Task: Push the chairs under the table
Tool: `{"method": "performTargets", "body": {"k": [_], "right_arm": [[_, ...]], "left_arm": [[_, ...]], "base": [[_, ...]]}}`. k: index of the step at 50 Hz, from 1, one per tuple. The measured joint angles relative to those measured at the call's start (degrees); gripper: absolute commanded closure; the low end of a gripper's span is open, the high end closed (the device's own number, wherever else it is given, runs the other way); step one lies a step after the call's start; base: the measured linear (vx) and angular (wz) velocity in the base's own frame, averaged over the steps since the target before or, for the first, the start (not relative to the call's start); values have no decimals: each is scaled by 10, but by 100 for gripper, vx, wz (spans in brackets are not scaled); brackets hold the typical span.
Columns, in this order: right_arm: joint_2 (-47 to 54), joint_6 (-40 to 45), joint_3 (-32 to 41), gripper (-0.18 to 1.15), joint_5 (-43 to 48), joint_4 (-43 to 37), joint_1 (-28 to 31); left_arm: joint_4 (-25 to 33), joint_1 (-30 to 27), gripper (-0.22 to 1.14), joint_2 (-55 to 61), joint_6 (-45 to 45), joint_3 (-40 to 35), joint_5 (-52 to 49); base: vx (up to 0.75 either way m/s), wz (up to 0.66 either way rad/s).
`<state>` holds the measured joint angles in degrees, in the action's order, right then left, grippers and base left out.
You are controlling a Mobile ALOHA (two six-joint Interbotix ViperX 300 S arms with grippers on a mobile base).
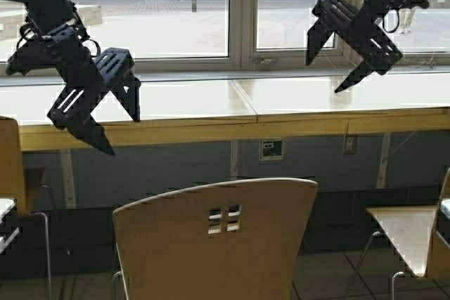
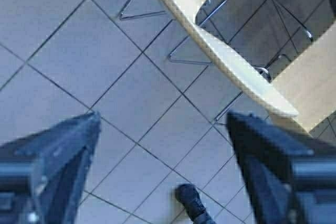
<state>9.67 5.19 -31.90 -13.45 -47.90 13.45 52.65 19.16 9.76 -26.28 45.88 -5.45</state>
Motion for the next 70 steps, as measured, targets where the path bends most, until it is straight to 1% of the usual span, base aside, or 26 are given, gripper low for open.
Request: {"method": "performTargets", "body": {"k": [8,17,25,35,44,58,70], "right_arm": [[40,0,-4,-2,-8,-37,5],[97,0,-31,-2,-10,-81,16],[138,0,-37,-2,-10,-94,25],[164,0,-19,-2,-6,-105,42],[210,0,10,-2,-6,-107,38],[304,0,77,-2,-14,-111,39],[397,0,154,-2,-26,-114,40]], "left_arm": [[49,16,-10,41,-1,0,-4],[103,52,-10,91,-3,2,-8],[135,67,-10,138,-3,1,-9],[142,69,-10,171,-3,-16,-10],[143,69,-10,202,-3,-47,-9],[143,69,-10,272,-6,-111,-11],[147,69,-10,337,-11,-173,-5]], "base": [[22,-2],[18,3],[13,5],[8,4],[4,3],[1,1],[1,0]]}}
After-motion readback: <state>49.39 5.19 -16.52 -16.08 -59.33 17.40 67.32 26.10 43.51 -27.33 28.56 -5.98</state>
